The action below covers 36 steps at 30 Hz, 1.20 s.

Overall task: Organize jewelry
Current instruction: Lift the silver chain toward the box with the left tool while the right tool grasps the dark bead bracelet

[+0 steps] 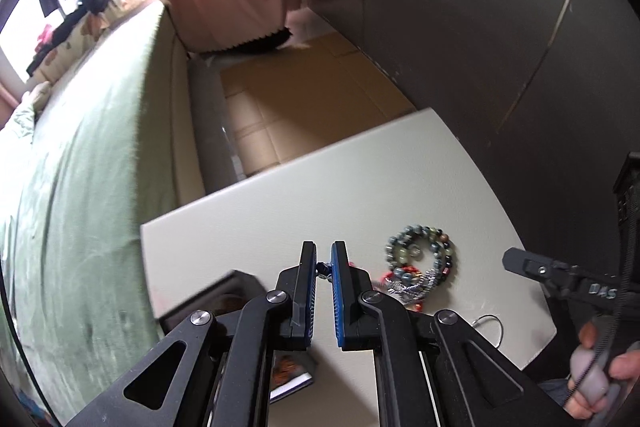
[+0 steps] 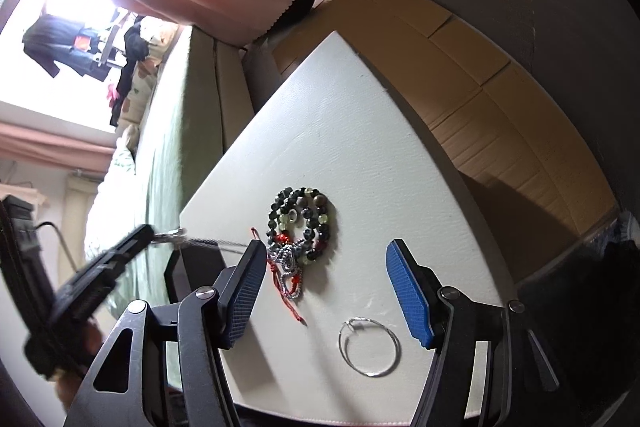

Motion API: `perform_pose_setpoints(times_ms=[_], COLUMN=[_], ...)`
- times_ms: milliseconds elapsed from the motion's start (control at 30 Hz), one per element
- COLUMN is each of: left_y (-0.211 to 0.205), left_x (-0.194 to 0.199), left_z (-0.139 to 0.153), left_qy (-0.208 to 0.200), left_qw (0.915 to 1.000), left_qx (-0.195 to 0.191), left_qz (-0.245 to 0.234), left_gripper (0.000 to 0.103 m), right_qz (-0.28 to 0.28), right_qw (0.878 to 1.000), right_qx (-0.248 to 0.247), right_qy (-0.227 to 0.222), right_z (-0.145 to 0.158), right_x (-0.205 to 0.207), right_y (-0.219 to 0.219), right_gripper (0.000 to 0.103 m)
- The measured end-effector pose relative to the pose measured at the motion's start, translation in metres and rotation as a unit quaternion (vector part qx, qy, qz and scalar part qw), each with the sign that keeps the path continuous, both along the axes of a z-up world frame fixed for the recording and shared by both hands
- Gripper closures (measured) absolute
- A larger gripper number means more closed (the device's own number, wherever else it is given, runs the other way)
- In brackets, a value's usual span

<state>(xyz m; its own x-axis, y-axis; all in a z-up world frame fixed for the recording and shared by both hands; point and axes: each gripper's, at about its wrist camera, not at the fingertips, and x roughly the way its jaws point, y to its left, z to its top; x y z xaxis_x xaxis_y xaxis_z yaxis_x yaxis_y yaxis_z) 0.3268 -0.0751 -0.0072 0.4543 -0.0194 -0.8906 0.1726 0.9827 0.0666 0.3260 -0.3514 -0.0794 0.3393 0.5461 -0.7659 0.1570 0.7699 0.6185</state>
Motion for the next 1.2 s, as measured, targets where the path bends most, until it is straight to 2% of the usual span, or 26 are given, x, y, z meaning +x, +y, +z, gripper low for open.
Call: perform_pose_setpoints(times_ms=[100,267,467,633,733,933,1033,1200], left_y=[0.015,0.036,0.053,0.063,0.067,0.065,0.065,0.060], left_x=[-0.001,-0.001,-0.001,0.002,0.005,0.009,0.007,-0.002], left_z=[0.015,0.038,0.055,0.061,0.061,0.056,0.058,0.077], left_qy=[-0.015,-0.034,-0.050,-0.056,-0.057,-0.053,-0.054,-0.071], left_qw=[0.9998,0.9989,0.9976,0.9966,0.9962,0.9965,0.9967,0.9962], left_qx=[0.003,0.007,0.015,0.022,0.023,0.020,0.012,0.006], left_qz=[0.012,0.032,0.046,0.056,0.062,0.062,0.059,0.050], left_gripper=[0.096,0.096,0.096,0.096,0.096,0.096,0.096,0.096], right_qz=[0.006,0.029,0.054,0.076,0.088,0.113,0.111,0.103], right_qw=[1.000,0.999,0.997,0.991,0.987,0.974,0.979,0.983], right_qx=[-0.015,-0.019,-0.039,-0.094,-0.124,-0.189,-0.171,-0.141], right_qy=[-0.010,-0.023,-0.044,-0.061,-0.057,-0.046,-0.031,-0.056], right_z=[0.000,-0.004,-0.006,-0.007,-0.015,-0.019,-0.014,0.012], right_x=[0.003,0.015,0.026,0.035,0.040,0.042,0.038,0.026], right_y=[0.010,0.031,0.055,0.075,0.085,0.099,0.093,0.084], right_gripper=[0.047,0.066,0.072,0.073,0.074,0.091,0.092,0.092])
